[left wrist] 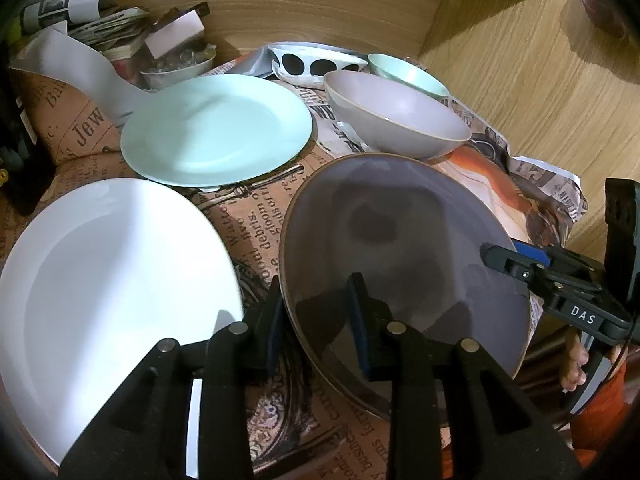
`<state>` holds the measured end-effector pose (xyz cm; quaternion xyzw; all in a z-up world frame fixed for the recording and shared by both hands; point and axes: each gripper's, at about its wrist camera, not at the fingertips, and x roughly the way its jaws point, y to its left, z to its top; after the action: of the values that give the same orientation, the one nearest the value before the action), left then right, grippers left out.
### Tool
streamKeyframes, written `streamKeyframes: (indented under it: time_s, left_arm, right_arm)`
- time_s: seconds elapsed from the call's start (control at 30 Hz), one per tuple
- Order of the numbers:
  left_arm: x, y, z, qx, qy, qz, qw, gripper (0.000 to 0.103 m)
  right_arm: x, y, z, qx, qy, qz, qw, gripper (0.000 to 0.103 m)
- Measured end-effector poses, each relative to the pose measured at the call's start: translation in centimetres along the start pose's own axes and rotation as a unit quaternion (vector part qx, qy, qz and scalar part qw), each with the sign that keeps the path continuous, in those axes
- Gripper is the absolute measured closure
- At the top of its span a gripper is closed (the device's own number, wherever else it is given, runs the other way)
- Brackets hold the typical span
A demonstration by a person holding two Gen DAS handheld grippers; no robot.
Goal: Organize plates and bowls
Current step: 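Lift the dark brown plate with the left gripper and carry it aside, then lower the dark brown plate flat and open the left gripper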
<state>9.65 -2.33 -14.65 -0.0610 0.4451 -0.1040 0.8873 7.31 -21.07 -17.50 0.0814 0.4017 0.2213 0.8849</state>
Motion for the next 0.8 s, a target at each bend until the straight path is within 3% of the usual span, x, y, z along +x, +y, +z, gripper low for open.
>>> streamKeyframes:
  time_s: [0.27,0.33,0.4,0.47,0.6,0.8]
  left_arm:
    - [-0.3,-0.1,-0.3,0.005,-0.002,-0.001,1.0000,0.071]
    - [-0.5,0.0,-0.3,0.003,-0.003,-0.005,1.0000,0.071]
    - [-0.8,0.2,-0.3,-0.003,-0.003,-0.011,0.9999,0.071]
    - [-1.2,0.4,-0.3,-0.007,-0.007,-0.014,0.9999,0.070]
    - [-3.7,0.6,-0.3,-0.003,-0.056,0.008,0.9984,0.051]
    - [-8.2,1.3,-0.4,0.006,-0.125,0.037,0.9915,0.042]
  right_arm:
    - [-0.2,0.7,0.0,-0.033,-0.003,-0.020,0.999,0.065]
    - [-0.9,1.0,0.1,-0.040,-0.020,-0.036,0.998,0.047]
    - [-2.0,1.2,0.3,-0.048,-0.049,-0.053,0.996,0.037]
    - [-3.1,1.6,0.7,-0.056,-0.071,-0.061,0.994,0.036]
    - [-4.3,2.3,1.7,-0.063,-0.093,-0.051,0.992,0.035]
    - [-4.8,4.4,2.7,-0.076,-0.112,-0.023,0.991,0.033]
